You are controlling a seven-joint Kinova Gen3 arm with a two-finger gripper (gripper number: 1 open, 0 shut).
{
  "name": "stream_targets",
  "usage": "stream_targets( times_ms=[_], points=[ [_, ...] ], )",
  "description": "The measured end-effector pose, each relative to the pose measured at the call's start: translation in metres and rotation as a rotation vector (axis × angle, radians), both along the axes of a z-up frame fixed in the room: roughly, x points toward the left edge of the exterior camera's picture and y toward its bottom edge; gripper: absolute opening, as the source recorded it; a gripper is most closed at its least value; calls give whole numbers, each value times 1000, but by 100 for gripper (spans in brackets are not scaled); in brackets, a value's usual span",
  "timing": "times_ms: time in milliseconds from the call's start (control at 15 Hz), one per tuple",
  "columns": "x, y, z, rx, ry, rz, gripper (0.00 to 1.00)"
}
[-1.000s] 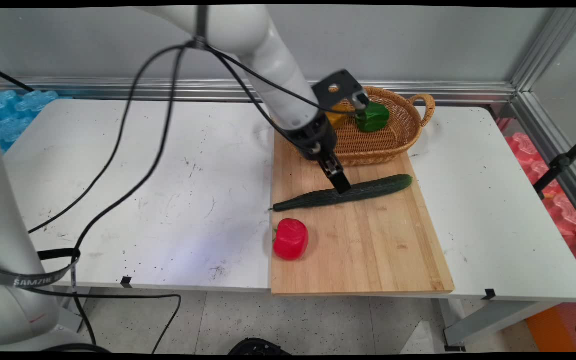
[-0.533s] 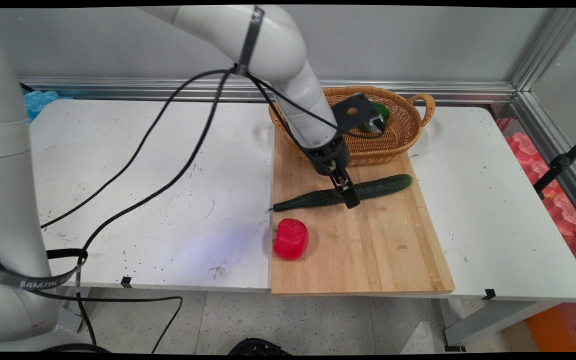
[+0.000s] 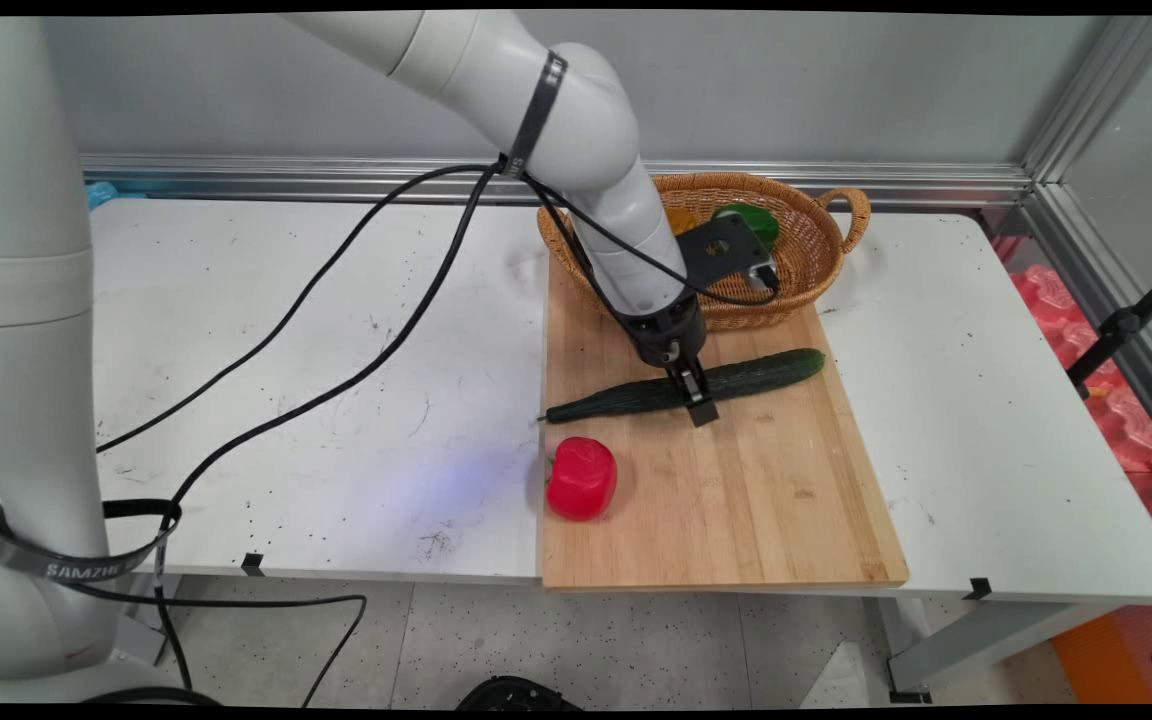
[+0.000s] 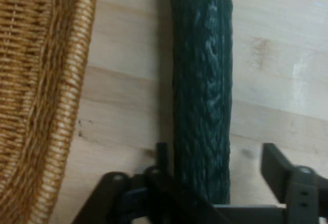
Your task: Pick up the cucumber from the cutting board, then place the picked object in the vegetable basket
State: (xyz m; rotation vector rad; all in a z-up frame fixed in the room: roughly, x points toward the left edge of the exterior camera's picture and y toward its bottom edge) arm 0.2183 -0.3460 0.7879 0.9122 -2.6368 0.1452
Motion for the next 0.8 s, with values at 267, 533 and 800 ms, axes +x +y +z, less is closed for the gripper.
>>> stream_targets(
  times_ms=[267,533,800],
  points=[
    [0,-1,1,-14,-4,-15,0],
    [4,1,10,-32,-1,-35,0],
    [8,0,35,-63,21,-65,0]
  ],
)
